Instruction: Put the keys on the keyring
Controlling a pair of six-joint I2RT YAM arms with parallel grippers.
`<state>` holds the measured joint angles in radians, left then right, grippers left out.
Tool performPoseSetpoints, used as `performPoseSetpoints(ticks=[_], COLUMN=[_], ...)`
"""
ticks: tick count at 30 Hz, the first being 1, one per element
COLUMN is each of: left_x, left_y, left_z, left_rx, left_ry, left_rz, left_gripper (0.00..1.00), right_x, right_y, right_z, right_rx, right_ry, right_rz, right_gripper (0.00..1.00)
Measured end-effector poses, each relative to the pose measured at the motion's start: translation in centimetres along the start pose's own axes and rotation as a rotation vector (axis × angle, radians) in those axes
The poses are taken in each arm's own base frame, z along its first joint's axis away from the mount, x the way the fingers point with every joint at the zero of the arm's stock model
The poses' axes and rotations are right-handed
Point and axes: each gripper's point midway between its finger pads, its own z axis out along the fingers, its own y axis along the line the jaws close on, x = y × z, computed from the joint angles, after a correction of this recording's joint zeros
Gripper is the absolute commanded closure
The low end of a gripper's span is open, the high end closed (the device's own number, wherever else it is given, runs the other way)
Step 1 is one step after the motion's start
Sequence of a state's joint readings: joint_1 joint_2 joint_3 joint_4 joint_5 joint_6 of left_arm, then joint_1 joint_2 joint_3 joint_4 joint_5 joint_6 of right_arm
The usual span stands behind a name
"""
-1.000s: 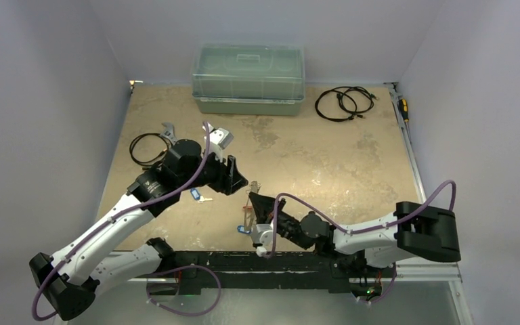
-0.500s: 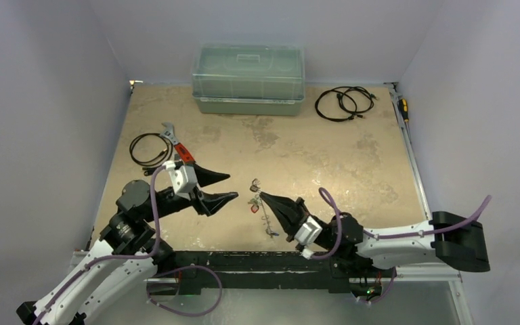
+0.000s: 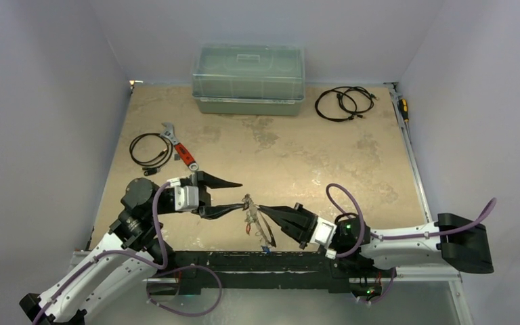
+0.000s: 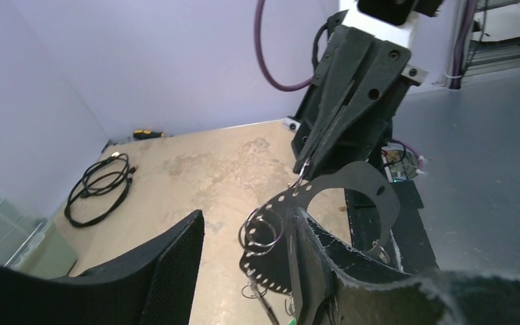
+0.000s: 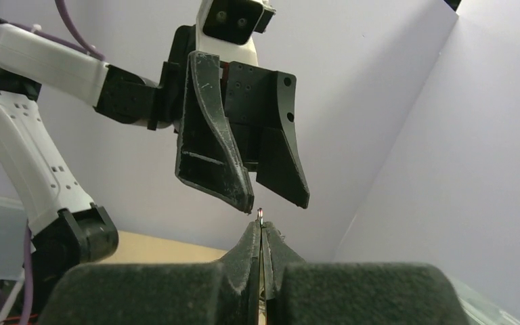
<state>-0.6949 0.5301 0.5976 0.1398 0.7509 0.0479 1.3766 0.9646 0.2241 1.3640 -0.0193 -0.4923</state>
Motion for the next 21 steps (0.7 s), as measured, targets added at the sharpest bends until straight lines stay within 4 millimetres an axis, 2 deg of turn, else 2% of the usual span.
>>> performPoseSetpoints(ticks=[7,13,21], left_x=[-0.2,-0.1,1.5], left_y=[-1.7,-2.1,-2.0], left_z=[0.2,0.4,0.7], left_rx=[0.11,0.149,0.159], left_ry=[-0.023,-0.027,-0.001], left_rz=[0.02,0.033,0.006], left_gripper=[0.61,0.64,0.64], right_x=[0.8,1.4,1.4], right_y=[0.2,0.2,0.2], right_z=[0.2,0.3,0.7], right_rx=[0.009,0.011,0.004], right_ry=[0.0,0.014,0.004], right_rz=[0.042,0.05,0.056], right_gripper=[1.0,1.0,1.0])
